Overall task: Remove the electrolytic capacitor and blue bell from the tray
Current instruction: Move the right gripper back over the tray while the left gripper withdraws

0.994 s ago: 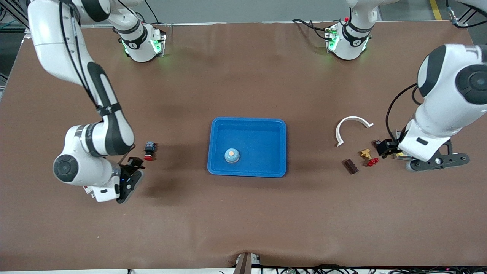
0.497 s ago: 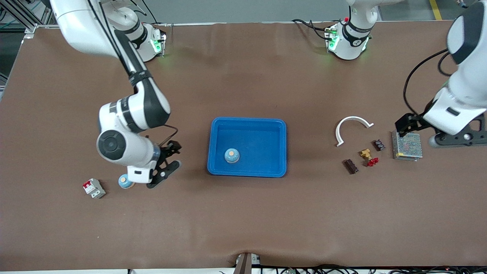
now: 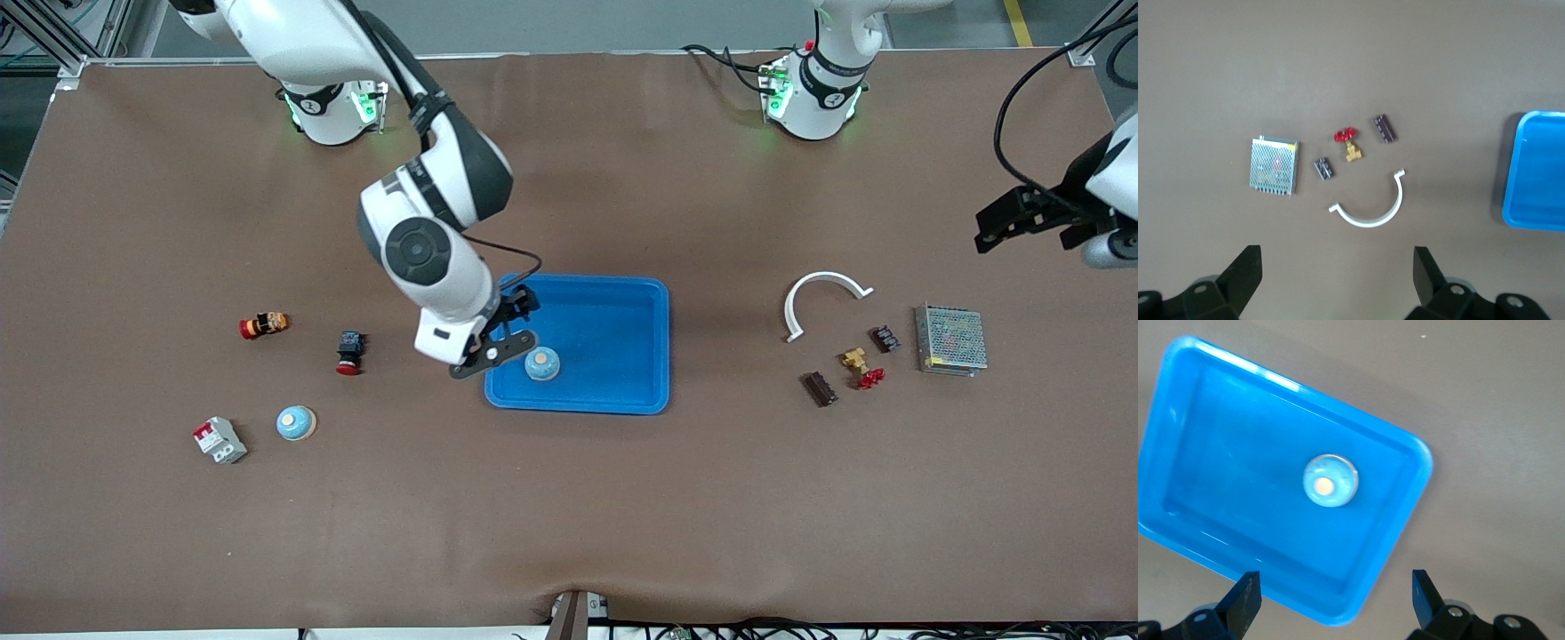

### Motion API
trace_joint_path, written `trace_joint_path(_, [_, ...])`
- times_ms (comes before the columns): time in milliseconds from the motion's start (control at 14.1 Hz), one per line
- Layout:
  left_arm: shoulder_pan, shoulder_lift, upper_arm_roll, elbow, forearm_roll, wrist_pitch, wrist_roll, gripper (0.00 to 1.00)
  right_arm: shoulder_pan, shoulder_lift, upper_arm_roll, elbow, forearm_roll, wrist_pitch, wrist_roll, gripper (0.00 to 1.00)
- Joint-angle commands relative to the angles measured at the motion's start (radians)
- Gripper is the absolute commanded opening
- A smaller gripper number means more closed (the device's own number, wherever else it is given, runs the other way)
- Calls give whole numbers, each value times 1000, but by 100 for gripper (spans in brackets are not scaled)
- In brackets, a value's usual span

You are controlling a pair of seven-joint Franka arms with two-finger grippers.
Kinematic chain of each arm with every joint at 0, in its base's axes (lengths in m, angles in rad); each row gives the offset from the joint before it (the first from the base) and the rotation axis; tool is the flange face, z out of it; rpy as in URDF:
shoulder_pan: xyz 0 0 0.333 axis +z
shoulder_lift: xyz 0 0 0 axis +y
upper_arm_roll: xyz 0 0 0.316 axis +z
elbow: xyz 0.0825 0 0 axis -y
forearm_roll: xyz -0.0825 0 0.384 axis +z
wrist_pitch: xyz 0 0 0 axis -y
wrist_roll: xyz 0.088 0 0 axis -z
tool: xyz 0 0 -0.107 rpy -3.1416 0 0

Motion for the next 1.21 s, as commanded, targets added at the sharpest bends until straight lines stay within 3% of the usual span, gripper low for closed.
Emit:
trace_joint_path(0, [-12,-82,18,-90,-22,-6,18,100,27,-7,-13,-21,21,57,124,100])
trace_joint_path(426, [-13,-118,6,-123,-24,-4,16,100,56,63,-22,-24,-60,194,403,100])
trace_joint_path(710, [-13,-110,3,-121,-29,-4,16,100,70,117,-20,-23,-261,227,541,100])
trace_joint_path(1136, [-12,-102,3,-121,-29,-6,15,100,97,135,-16,-23,-255,227,597,100])
